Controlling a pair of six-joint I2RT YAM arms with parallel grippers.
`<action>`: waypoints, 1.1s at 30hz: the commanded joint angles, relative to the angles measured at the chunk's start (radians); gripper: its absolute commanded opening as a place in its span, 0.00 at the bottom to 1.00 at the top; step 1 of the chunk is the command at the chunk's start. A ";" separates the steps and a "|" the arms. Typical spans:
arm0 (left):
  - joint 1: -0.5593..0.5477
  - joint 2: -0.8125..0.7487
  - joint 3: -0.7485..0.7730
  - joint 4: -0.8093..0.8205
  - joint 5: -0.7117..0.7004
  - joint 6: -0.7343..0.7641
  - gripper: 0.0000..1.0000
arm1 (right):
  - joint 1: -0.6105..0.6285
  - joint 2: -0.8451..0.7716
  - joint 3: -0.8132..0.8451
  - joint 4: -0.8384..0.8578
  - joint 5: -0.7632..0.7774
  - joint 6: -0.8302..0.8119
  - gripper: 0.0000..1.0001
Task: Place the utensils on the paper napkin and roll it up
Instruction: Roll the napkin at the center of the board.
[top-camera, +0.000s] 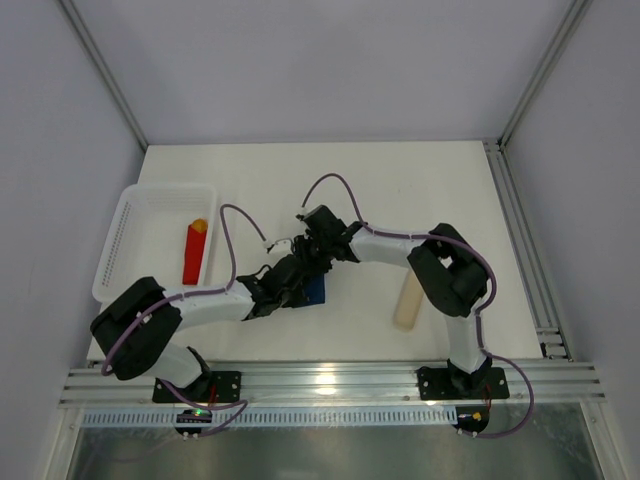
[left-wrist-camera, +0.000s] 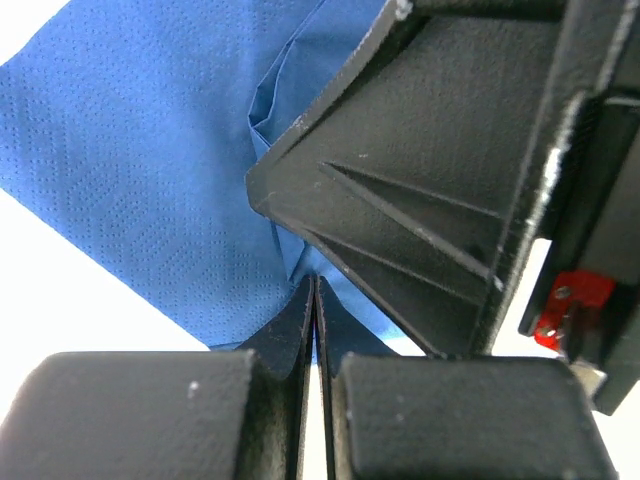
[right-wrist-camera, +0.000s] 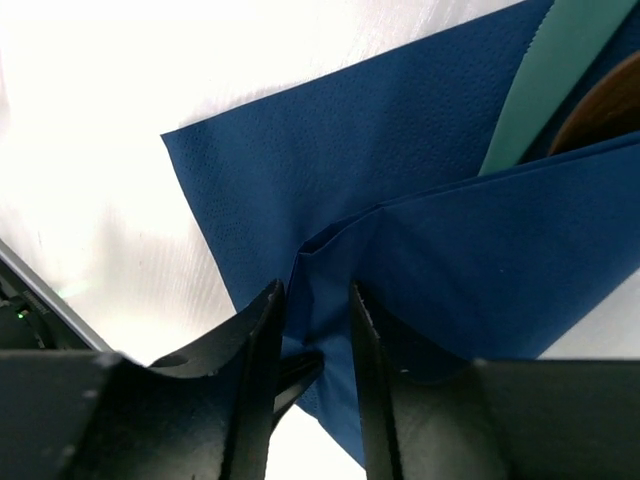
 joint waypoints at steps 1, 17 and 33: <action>0.002 -0.014 -0.019 0.022 -0.039 -0.011 0.00 | 0.009 -0.069 0.045 -0.029 0.048 -0.043 0.37; 0.002 -0.017 -0.028 0.033 -0.033 -0.017 0.00 | -0.077 -0.225 -0.028 -0.055 0.088 -0.069 0.33; 0.002 -0.011 -0.026 0.036 -0.026 -0.022 0.00 | -0.052 -0.135 -0.019 0.020 0.025 -0.094 0.04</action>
